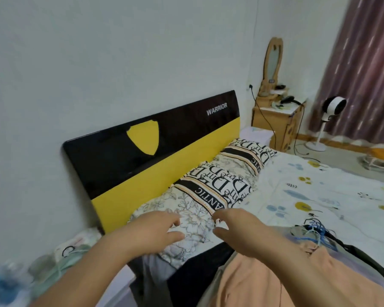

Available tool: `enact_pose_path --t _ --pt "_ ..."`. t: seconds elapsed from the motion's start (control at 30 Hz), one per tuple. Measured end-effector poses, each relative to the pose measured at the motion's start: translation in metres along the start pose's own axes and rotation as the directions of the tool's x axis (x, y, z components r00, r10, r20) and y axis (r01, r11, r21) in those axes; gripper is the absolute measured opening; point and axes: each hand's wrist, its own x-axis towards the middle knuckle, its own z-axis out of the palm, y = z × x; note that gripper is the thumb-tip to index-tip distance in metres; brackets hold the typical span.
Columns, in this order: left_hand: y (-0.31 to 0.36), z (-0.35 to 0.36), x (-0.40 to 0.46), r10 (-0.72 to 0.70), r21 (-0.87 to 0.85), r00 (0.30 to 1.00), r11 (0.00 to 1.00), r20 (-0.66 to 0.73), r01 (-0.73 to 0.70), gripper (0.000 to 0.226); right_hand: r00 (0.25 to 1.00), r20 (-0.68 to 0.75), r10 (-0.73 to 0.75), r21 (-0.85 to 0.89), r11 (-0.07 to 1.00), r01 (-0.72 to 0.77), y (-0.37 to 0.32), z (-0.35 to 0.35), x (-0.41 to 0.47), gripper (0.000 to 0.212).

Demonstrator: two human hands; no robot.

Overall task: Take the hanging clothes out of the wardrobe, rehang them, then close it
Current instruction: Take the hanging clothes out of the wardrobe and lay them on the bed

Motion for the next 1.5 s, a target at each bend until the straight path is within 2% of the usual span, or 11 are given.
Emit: enact_pose_path --t 0.17,0.33,0.53,0.63,0.8,1.0,1.17,1.23,1.33,1.5 --pt "-0.038 -0.009 -0.078 -0.166 -0.026 0.986 0.986 -0.032 0.166 0.041 0.972 -0.051 -0.229 -0.016 0.973 0.229 -0.069 -0.002 0.006 0.042" --pt "-0.058 -0.001 -0.154 -0.4 -0.12 0.91 0.914 -0.108 0.388 0.043 0.891 -0.023 -0.454 -0.061 0.89 0.452 -0.127 -0.002 -0.003 0.041" --pt "-0.041 0.022 -0.248 -0.623 -0.238 0.771 0.775 -0.132 0.586 0.044 0.748 0.052 -0.662 -0.092 0.742 0.664 -0.178 0.014 -0.037 0.04" --pt "-0.03 0.039 -0.297 -0.725 -0.265 0.669 0.686 -0.166 0.678 0.045 0.655 0.096 -0.749 -0.071 0.652 0.755 -0.204 0.026 -0.059 0.041" --pt "-0.01 0.061 -0.378 -0.852 -0.328 0.505 0.52 -0.136 0.789 0.046 0.498 0.152 -0.854 -0.023 0.501 0.865 -0.255 0.045 -0.102 0.041" --pt "-0.003 0.083 -0.469 -0.943 -0.386 0.315 0.331 -0.105 0.861 0.046 0.271 0.21 -0.939 0.041 0.285 0.958 -0.325 0.062 -0.149 0.041" --pt "-0.007 0.095 -0.542 -0.986 -0.445 0.154 0.165 -0.062 0.88 0.047 0.13 0.221 -0.966 0.08 0.151 0.985 -0.395 0.083 -0.184 0.041" --pt "-0.014 0.097 -0.573 -0.994 -0.452 0.093 0.11 -0.06 0.885 0.046 0.086 0.211 -0.974 0.109 0.111 0.988 -0.425 0.089 -0.197 0.042" --pt "-0.03 0.101 -0.622 -0.997 -0.518 0.038 0.066 -0.064 0.853 0.042 0.026 0.191 -0.981 0.143 0.054 0.988 -0.47 0.099 -0.22 0.042" --pt "-0.06 0.107 -0.694 -0.994 -0.614 -0.053 0.018 -0.098 0.789 0.035 -0.019 0.18 -0.983 0.206 0.019 0.978 -0.545 0.12 -0.26 0.041"
